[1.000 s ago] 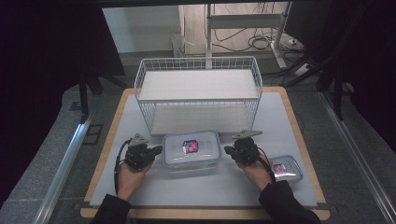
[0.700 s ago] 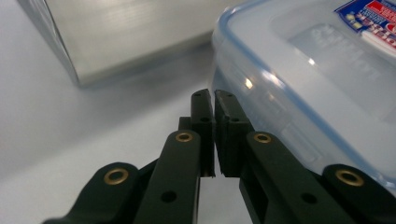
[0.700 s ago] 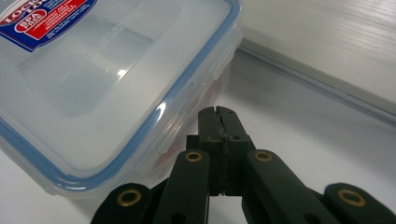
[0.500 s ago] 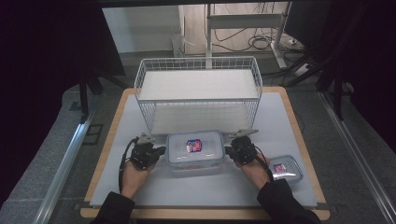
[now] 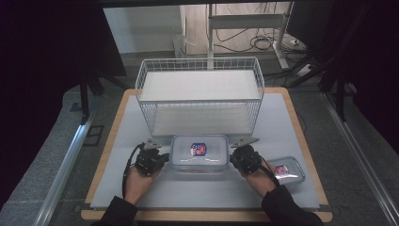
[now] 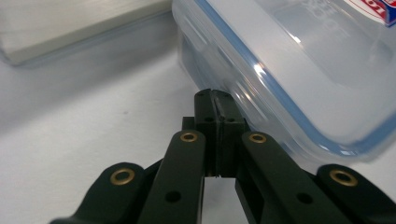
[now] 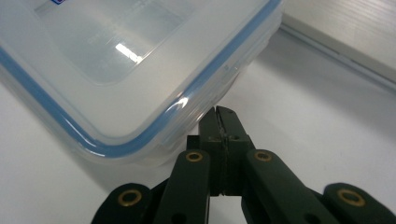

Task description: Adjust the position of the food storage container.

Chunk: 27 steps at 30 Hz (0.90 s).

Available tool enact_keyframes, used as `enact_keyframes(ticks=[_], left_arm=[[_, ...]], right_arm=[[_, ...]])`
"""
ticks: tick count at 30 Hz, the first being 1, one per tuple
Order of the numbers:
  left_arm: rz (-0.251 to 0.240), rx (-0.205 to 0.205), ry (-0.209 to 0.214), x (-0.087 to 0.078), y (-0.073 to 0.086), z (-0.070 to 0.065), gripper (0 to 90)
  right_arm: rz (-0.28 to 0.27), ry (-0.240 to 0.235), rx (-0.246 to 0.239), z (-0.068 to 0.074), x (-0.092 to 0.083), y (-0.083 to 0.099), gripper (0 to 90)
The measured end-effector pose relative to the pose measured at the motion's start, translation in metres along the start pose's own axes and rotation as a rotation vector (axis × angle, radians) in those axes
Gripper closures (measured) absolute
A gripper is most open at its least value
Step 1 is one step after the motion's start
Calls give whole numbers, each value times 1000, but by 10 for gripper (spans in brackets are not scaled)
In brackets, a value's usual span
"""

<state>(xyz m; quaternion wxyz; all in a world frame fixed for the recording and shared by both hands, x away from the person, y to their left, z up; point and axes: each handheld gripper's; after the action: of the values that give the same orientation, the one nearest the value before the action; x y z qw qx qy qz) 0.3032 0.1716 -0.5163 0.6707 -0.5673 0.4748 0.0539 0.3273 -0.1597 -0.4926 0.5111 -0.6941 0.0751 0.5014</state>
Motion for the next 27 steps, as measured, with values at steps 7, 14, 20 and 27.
enact_keyframes(ticks=[7, 14, 20, 27], left_arm=[[11, 26, 32, -3, 3, -17, 900], [13, 63, 33, -6, 5, -19, 877], [-35, 136, -56, -32, 11, -18, 596], [-48, 165, -64, -43, 21, -21, 376]], right_arm=[[11, 18, -5, -2, -12, 12, 898], [22, 63, -71, 2, -13, 13, 897], [-33, 31, -73, -7, -30, 19, 731], [-86, -26, -56, -15, -44, 28, 500]])
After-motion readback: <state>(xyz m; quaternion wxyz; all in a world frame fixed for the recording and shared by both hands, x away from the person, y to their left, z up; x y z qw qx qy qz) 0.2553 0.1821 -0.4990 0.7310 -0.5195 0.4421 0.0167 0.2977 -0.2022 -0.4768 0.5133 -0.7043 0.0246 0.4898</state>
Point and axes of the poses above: each handheld gripper's, and its own axes: x roughly forward along the jaws, y roughly out of its underside, z roughly to its left, and after that the axes turned 5 degrees about x, right-handed
